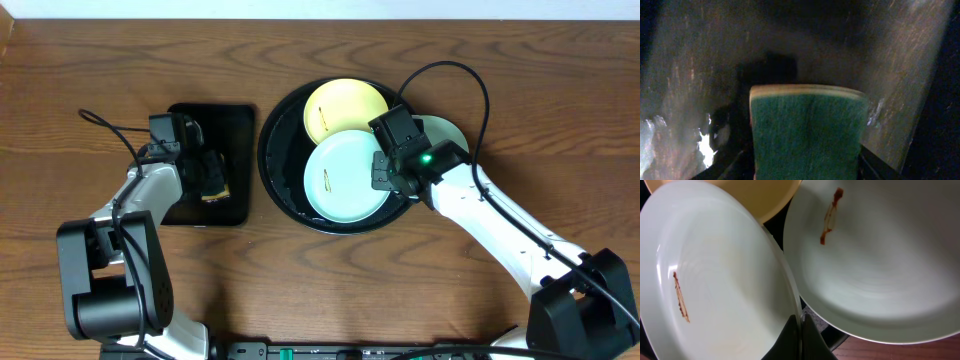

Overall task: Clean dirty plates on tray and stack at the side
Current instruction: 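Lift the sponge with the left gripper and carry it toward the plates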

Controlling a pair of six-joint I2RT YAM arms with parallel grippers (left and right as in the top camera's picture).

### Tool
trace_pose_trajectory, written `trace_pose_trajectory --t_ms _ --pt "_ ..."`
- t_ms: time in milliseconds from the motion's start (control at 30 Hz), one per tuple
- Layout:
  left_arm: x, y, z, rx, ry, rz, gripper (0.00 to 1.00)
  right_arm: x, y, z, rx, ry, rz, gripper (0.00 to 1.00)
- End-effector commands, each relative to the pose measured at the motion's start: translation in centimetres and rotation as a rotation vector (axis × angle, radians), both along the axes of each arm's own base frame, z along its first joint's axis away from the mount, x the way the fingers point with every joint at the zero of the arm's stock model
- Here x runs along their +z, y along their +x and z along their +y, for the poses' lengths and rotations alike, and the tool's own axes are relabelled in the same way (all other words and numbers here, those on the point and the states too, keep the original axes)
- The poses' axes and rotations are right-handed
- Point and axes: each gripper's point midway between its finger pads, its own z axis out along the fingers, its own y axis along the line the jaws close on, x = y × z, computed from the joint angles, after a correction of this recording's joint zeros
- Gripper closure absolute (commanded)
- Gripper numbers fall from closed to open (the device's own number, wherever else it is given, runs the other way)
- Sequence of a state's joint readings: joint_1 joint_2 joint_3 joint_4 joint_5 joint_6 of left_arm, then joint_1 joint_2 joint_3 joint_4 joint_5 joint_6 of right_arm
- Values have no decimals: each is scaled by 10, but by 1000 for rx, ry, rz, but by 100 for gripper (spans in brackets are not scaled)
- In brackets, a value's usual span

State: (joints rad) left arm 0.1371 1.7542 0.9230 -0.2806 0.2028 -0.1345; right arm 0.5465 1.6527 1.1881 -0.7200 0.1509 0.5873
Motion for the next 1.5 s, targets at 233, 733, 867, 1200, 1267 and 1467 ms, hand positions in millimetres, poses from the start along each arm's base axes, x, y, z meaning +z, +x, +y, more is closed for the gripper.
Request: trace_pose_trajectory --t_ms 233,733,867,1200,1267,1467 --pt "2 -8 0 1 0 28 51 -3 -3 0 12 -11 9 99" --pt "122 27 4 -50 73 -297 93 -3 -3 0 13 -13 12 99" --pt "153 22 5 -46 95 -370 92 -3 -3 0 13 -13 12 99" --pt "184 38 7 -44 118 -506 93 -3 -3 0 13 -14 11 99" --pt "189 42 8 -64 139 -534 93 -3 -3 0 13 -13 11 99" --pt "182 39 5 -87 145 -510 92 -3 -3 0 13 -13 11 99"
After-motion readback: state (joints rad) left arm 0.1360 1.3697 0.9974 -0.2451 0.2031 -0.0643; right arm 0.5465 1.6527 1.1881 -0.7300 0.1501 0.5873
